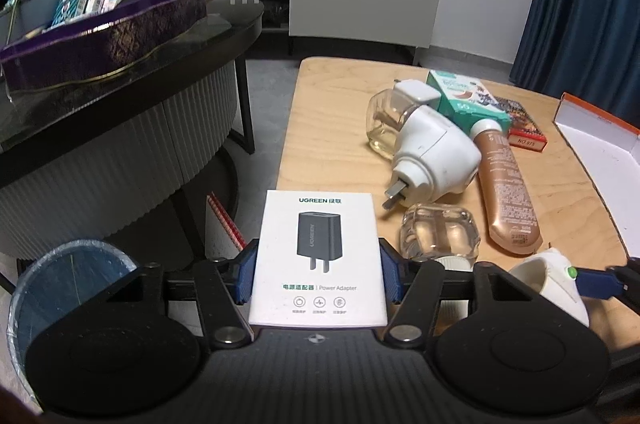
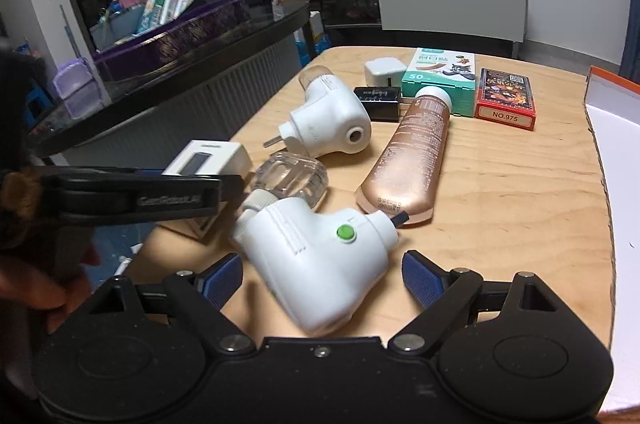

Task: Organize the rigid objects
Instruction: 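Close left tool on the adapter box while right tool grasps the white plug, then carry the box in left tool while right tool carries the plug toward the orange-rimmed box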

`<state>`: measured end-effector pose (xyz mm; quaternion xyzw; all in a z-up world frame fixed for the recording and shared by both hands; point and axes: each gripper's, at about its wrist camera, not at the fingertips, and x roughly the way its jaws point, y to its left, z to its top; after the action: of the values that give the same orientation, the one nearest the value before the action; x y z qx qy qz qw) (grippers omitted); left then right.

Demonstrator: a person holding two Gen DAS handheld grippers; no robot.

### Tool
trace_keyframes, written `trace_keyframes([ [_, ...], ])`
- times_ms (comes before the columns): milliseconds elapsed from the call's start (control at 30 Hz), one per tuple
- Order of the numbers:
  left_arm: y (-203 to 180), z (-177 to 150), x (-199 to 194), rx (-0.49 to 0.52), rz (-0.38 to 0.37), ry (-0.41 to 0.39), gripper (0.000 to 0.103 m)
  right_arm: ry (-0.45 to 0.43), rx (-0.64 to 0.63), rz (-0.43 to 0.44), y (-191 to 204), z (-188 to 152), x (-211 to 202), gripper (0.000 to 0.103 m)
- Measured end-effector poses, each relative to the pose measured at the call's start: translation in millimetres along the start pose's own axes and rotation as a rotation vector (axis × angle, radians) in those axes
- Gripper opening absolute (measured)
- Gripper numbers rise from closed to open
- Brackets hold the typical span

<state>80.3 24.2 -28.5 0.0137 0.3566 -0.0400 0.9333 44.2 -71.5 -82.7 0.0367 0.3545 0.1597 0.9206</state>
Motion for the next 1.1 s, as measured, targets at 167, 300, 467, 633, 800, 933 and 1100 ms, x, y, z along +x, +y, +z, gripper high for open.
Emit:
trace_keyframes([
  [167,0,-1,-7,-0.01,-0.006,-0.032,0.06,-0.017,0.001,-0.028,-10,0,-1,0.094],
  [300,-2,-1,-16,-0.037,-0.035,-0.048,0.06,-0.049,0.028,-0.022,-18,2,-15,0.094],
  [467,-17,-2,-34,-0.027,-0.066,-0.074,0.06,-0.102,0.037,-0.021,-27,8,-40,0.091],
  [633,-41,0,-53,-0.03,-0.12,-0.11,0.06,-0.173,0.045,-0.043,-40,12,-71,0.09],
  [800,-80,11,-74,0.012,-0.2,-0.153,0.06,-0.249,0.075,-0.086,-61,15,-108,0.09],
  [933,-112,19,-78,0.037,-0.264,-0.156,0.06,-0.314,0.136,-0.147,-90,16,-139,0.09],
  [1100,-148,32,-79,0.065,-0.331,-0.165,0.06,-0.382,0.205,-0.223,-132,15,-174,0.09],
])
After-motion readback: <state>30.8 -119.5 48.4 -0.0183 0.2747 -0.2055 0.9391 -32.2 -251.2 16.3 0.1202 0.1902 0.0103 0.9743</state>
